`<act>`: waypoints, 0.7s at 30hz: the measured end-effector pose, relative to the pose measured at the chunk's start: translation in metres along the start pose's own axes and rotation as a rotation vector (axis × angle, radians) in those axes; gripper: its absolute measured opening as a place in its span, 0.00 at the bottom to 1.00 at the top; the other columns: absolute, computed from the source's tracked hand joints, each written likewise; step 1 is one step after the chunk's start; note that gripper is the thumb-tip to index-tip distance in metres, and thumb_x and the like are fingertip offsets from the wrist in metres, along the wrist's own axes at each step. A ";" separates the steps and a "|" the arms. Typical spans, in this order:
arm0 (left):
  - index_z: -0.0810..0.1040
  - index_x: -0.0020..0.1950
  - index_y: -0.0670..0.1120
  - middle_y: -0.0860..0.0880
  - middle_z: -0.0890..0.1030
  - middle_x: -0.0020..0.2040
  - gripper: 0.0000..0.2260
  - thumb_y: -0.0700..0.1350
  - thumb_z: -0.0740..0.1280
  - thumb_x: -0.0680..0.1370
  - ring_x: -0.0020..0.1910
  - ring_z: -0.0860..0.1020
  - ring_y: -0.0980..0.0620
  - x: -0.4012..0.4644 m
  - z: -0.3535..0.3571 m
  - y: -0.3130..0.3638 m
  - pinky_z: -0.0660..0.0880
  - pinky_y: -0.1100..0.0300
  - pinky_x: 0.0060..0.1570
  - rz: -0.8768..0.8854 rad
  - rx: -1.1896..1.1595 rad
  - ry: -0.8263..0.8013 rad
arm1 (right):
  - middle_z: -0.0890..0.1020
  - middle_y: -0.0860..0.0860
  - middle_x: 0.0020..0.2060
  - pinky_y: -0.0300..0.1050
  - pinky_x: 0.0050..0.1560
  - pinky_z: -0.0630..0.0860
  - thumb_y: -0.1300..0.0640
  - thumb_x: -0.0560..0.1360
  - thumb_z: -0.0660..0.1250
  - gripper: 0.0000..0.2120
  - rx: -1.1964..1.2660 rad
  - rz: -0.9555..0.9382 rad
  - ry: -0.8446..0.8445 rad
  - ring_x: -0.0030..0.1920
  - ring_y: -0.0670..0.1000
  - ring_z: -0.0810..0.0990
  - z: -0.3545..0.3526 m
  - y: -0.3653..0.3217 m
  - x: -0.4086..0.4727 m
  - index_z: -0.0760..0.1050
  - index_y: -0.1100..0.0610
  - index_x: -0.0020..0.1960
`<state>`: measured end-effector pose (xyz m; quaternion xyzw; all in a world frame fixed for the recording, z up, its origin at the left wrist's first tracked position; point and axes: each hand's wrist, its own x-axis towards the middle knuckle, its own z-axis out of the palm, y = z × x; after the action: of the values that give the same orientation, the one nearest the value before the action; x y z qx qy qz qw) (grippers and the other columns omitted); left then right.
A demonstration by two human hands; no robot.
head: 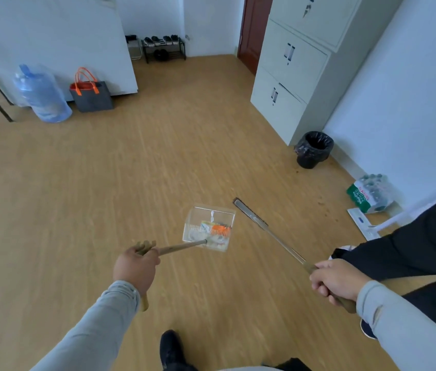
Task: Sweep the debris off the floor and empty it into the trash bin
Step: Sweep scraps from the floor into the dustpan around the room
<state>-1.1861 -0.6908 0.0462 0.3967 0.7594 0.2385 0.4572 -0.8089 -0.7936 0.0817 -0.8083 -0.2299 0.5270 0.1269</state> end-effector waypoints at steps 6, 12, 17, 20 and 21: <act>0.80 0.45 0.47 0.42 0.86 0.43 0.05 0.47 0.67 0.77 0.32 0.76 0.46 0.064 -0.041 0.016 0.79 0.48 0.40 0.006 -0.027 -0.059 | 0.73 0.51 0.23 0.36 0.21 0.67 0.67 0.77 0.63 0.03 0.039 0.020 0.015 0.19 0.45 0.68 0.035 -0.059 0.008 0.75 0.63 0.45; 0.81 0.45 0.43 0.44 0.84 0.36 0.09 0.47 0.67 0.78 0.30 0.75 0.47 0.106 -0.047 0.037 0.75 0.53 0.33 0.008 0.015 -0.071 | 0.74 0.53 0.25 0.36 0.21 0.67 0.67 0.77 0.64 0.03 0.111 0.043 0.004 0.20 0.45 0.69 0.043 -0.101 0.030 0.75 0.62 0.47; 0.81 0.47 0.43 0.48 0.81 0.33 0.07 0.46 0.67 0.79 0.29 0.75 0.48 0.132 -0.023 0.075 0.72 0.59 0.32 -0.002 0.027 -0.068 | 0.73 0.53 0.24 0.35 0.21 0.66 0.68 0.76 0.64 0.03 0.141 0.064 -0.009 0.20 0.46 0.68 0.028 -0.126 0.062 0.76 0.64 0.46; 0.80 0.48 0.42 0.43 0.83 0.38 0.06 0.44 0.67 0.79 0.28 0.76 0.47 0.151 -0.002 0.107 0.77 0.56 0.33 -0.017 -0.012 -0.072 | 0.74 0.53 0.26 0.36 0.22 0.67 0.68 0.75 0.64 0.05 0.177 0.074 -0.003 0.22 0.47 0.69 0.007 -0.139 0.094 0.77 0.65 0.49; 0.79 0.49 0.42 0.41 0.84 0.41 0.05 0.43 0.67 0.79 0.28 0.77 0.46 0.158 0.006 0.119 0.78 0.54 0.34 -0.021 -0.039 -0.073 | 0.74 0.53 0.26 0.36 0.23 0.67 0.68 0.74 0.64 0.04 0.188 0.080 -0.009 0.22 0.47 0.69 -0.001 -0.144 0.104 0.76 0.64 0.47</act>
<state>-1.1774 -0.4929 0.0494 0.3881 0.7416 0.2337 0.4947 -0.8073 -0.6167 0.0637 -0.7991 -0.1477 0.5543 0.1800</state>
